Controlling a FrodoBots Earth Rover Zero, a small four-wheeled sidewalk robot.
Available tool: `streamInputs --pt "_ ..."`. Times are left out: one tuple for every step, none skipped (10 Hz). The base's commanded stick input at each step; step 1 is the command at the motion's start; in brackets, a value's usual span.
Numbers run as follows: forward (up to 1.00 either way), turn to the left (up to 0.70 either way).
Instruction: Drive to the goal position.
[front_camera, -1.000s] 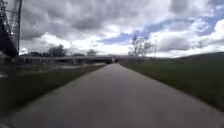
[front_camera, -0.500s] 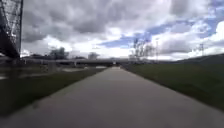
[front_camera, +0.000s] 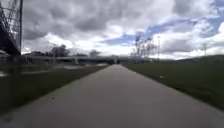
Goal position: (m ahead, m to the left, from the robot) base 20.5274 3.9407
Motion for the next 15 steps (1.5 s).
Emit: streamInputs --pt "1.00 0.00" --pt "1.00 0.00" --pt "1.00 0.00" --pt "1.00 0.00" --pt "1.00 0.00" --pt "1.00 0.00" --pt "1.00 0.00" --pt "1.00 -0.13" --pt "1.00 -0.31" --pt "1.00 -0.24" --pt "1.00 -0.02" --pt "1.00 0.00" --pt "1.00 0.00" --pt "1.00 0.00" --pt "1.00 0.00"
